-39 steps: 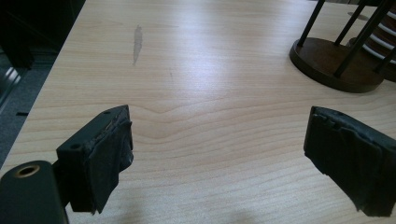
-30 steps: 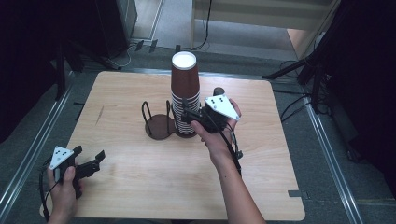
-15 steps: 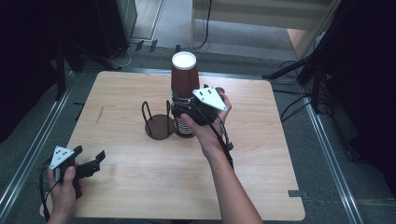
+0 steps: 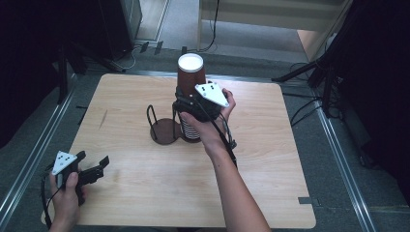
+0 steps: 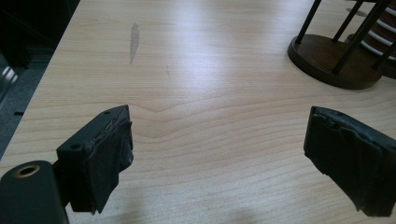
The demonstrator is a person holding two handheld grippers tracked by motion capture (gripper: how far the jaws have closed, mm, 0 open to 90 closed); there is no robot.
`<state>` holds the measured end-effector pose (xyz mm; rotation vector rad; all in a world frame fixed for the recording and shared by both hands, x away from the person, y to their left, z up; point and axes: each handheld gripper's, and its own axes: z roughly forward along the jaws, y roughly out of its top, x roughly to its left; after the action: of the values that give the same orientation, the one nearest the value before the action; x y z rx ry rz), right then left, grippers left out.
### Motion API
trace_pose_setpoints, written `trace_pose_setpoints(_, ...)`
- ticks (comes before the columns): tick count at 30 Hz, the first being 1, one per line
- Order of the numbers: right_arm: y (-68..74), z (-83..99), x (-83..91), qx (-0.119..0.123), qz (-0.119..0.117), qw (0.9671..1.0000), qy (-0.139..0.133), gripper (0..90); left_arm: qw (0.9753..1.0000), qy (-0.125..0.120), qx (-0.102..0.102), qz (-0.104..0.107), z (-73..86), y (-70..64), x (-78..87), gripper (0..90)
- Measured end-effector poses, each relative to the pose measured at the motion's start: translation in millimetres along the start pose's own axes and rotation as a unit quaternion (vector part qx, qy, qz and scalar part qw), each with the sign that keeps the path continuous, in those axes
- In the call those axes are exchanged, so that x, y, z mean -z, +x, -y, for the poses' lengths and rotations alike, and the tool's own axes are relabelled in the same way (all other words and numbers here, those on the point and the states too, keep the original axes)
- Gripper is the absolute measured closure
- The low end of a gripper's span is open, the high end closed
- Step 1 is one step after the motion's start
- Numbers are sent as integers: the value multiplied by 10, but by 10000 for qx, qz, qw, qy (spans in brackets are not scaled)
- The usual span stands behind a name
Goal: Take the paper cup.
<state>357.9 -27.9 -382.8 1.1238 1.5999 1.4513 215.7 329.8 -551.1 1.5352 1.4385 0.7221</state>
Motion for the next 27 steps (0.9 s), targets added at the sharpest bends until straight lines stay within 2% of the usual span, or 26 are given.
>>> trace_pose_setpoints(9, 54, 6, -119, 59, 200, 9998, 21, 60, 10000, 4, 25, 1, 0, -2, -3, 86)
trace_pose_setpoints(11, 90, 3, -141, 142, 302, 9994, -6, 87, 10000, 8, 26, 3, 0, -1, -3, 86)
trace_pose_setpoints(27, 70, -32, -129, 239, 209, 9995, -40, 109, 10000, 29, 0, -6, -4, -5, -9, 86)
